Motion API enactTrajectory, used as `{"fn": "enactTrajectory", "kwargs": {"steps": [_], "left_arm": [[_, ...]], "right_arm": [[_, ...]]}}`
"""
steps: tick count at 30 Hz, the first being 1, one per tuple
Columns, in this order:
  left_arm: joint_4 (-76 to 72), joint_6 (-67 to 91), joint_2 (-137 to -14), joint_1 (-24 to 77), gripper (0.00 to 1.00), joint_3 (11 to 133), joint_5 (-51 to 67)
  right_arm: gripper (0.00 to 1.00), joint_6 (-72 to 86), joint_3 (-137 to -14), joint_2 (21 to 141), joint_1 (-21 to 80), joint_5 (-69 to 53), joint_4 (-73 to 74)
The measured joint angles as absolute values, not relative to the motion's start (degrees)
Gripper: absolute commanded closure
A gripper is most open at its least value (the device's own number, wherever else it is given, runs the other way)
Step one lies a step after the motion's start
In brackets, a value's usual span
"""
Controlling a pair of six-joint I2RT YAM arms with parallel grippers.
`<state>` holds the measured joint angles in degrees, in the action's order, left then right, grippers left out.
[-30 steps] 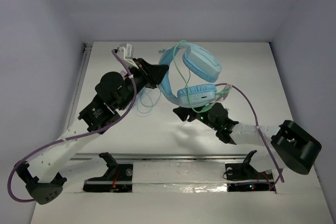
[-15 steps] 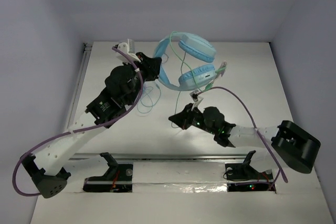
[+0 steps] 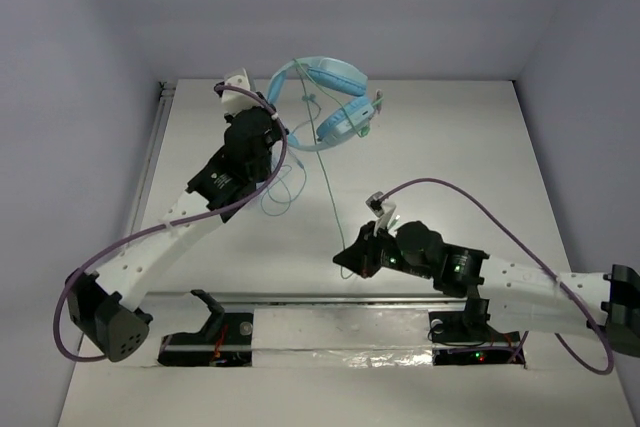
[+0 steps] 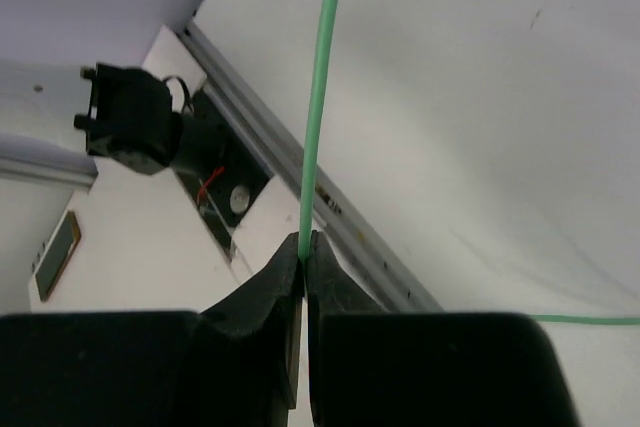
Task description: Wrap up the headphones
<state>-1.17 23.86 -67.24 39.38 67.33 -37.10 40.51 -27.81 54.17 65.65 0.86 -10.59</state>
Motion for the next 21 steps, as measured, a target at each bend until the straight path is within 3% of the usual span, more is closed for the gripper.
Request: {"fn": "enactTrajectory", "kwargs": {"steps": [9, 21], "left_arm": [[-1.3, 25.2, -74.5, 38.4, 1.0, 56.9, -38.0], [5.2, 29.2, -68.8, 47.9, 1.0, 41.8, -35.9]], "right_arm": [[1.0, 38.7, -43.4, 51.2, 68.4, 1.7, 17.0], [1.0, 29.8, -61.1, 58.9, 68.4, 11.6, 36.2]]}}
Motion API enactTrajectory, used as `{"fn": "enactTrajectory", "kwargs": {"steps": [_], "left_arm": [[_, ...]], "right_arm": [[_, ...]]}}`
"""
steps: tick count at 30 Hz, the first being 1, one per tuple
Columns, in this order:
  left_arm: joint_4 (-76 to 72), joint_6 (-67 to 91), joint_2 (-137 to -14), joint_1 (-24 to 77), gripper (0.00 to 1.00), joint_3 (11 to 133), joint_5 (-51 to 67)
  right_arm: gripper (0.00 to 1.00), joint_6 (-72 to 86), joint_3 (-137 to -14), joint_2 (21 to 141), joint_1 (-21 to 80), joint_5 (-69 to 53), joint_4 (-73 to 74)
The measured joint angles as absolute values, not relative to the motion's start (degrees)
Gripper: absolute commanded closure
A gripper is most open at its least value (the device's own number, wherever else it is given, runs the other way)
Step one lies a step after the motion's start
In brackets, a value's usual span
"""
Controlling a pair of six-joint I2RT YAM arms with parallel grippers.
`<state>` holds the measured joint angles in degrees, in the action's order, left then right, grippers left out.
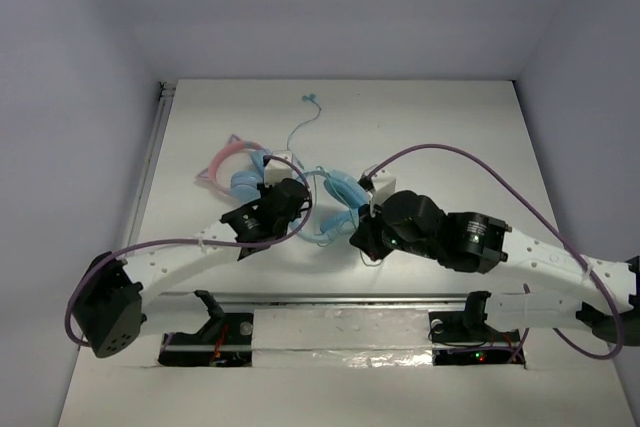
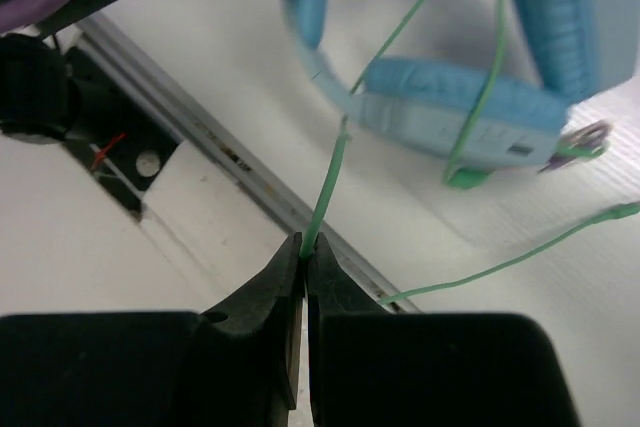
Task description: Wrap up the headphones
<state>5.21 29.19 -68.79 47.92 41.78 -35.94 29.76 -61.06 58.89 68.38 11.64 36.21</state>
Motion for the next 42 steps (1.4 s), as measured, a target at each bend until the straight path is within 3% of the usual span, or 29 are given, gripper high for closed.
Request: {"fn": "enactTrajectory", "kwargs": {"steps": [8, 14, 30, 33, 42], "left_arm": [[17.7, 32.2, -57.9, 55.1, 1.0, 42.1, -29.1], [26.4, 30.8, -58.4, 56.1, 1.0, 47.5, -27.6], [23.8, 21.4, -58.3, 57.6, 1.0, 49.3, -16.2], [21.8, 21.4, -56.4, 56.1, 1.0, 49.3, -13.6], [19.6, 20.6, -52.6, 53.3, 1.0, 50.0, -11.2]], "right_arm": [[1.0, 24.9, -67.3, 63.0, 68.4, 21.8, 42.7], [1.0, 22.3, -69.7, 64.2, 68.5, 28.8, 45.1], [0.99, 15.6, -67.1, 66.8, 63.3, 40.4, 39.9], [0.92, 15.6, -64.9, 66.6, 61.5, 41.0, 35.9], [0.9, 16.9, -57.3, 61.9, 53.0, 30.5, 23.2]]}}
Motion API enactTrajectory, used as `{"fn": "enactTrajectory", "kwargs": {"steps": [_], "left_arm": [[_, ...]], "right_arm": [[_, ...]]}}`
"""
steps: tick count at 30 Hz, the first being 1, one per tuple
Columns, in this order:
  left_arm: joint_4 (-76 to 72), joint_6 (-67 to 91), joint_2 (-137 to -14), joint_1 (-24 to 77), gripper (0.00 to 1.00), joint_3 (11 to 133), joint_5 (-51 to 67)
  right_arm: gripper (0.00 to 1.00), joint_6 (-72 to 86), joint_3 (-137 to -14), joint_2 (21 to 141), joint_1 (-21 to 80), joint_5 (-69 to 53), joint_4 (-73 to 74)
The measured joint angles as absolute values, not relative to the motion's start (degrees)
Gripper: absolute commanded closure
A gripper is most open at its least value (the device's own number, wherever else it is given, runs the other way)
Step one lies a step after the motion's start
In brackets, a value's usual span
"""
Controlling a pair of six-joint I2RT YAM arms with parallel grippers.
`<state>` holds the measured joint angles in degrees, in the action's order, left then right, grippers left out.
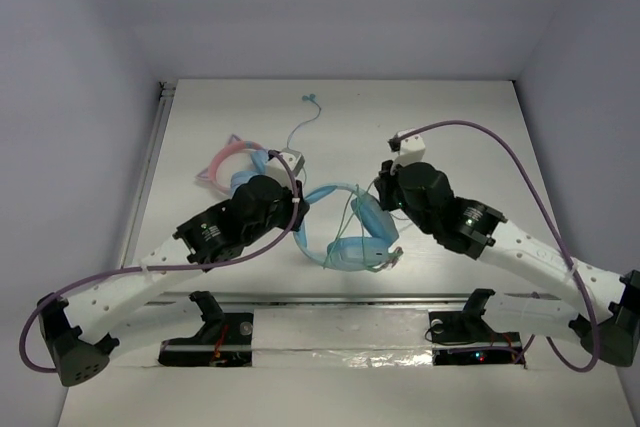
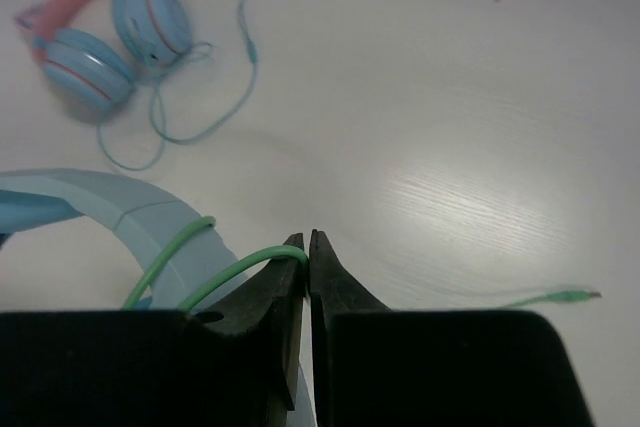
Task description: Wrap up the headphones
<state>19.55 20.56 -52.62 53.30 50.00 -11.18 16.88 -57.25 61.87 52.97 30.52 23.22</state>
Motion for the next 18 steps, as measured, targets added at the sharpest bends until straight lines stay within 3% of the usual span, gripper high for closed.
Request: {"fn": "enactTrajectory", "kwargs": {"steps": [10, 15, 18], "left_arm": [[21.4, 18.0, -51.7, 53.0, 1.0, 52.8, -9.9], [22.7, 17.8, -51.7, 53.1, 1.0, 54.6, -8.9], [23.3, 17.9, -51.7, 53.2, 1.0, 56.4, -8.9]], "right_arm": [[0.73, 19.9, -39.9, 53.1, 43.2, 8.6, -0.9], [0.51, 20.6, -36.4, 52.1, 40.5, 4.7, -7.9], [0.49, 21.4, -32.4, 51.7, 39.4, 4.3, -13.0]]}}
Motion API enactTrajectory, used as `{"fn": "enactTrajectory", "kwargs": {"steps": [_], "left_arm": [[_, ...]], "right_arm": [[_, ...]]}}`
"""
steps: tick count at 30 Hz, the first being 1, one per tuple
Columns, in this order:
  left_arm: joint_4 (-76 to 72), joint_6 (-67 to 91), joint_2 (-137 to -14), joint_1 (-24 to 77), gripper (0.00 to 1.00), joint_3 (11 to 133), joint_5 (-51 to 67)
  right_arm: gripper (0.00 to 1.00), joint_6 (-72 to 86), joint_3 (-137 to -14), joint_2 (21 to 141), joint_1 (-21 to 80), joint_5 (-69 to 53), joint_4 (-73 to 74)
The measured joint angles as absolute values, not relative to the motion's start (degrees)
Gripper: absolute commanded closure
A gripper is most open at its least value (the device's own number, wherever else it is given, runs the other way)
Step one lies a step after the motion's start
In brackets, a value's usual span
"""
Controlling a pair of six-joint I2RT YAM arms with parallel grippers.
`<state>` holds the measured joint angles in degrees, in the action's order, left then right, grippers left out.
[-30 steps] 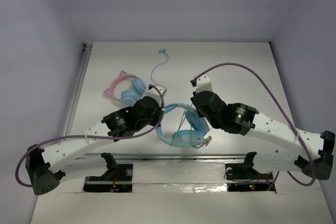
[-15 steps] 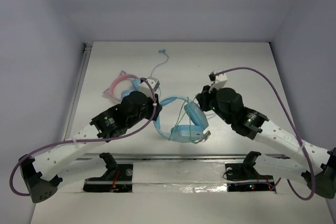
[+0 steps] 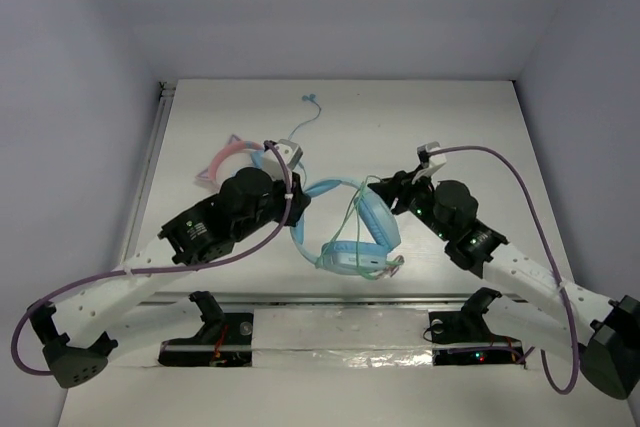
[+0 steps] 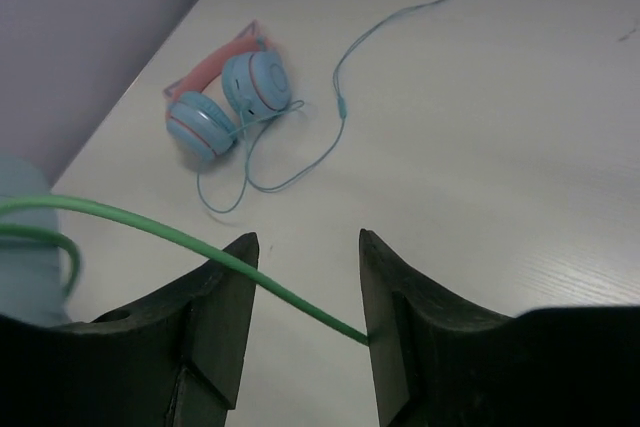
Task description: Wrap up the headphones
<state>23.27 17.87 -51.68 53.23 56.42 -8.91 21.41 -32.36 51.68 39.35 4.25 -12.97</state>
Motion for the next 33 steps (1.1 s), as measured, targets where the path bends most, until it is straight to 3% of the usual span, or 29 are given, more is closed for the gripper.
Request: {"fn": "enactTrajectory", "kwargs": {"steps": [20, 28, 33], "left_arm": [[25.6, 18.5, -54.2, 52.4, 1.0, 69.3, -10.1], [26.8, 19.2, -54.8, 52.3, 1.0, 73.5, -11.3], [27.0, 20.5, -54.8, 52.3, 1.0, 73.8, -12.6]], "right_arm": [[0.52, 25.6, -24.8, 59.6, 36.7, -3.4, -29.5], [0.63, 28.4, -23.7, 64.7, 36.7, -7.0, -37.4], [0.62, 30.9, -21.6, 69.6, 36.7, -7.8, -44.3]]}}
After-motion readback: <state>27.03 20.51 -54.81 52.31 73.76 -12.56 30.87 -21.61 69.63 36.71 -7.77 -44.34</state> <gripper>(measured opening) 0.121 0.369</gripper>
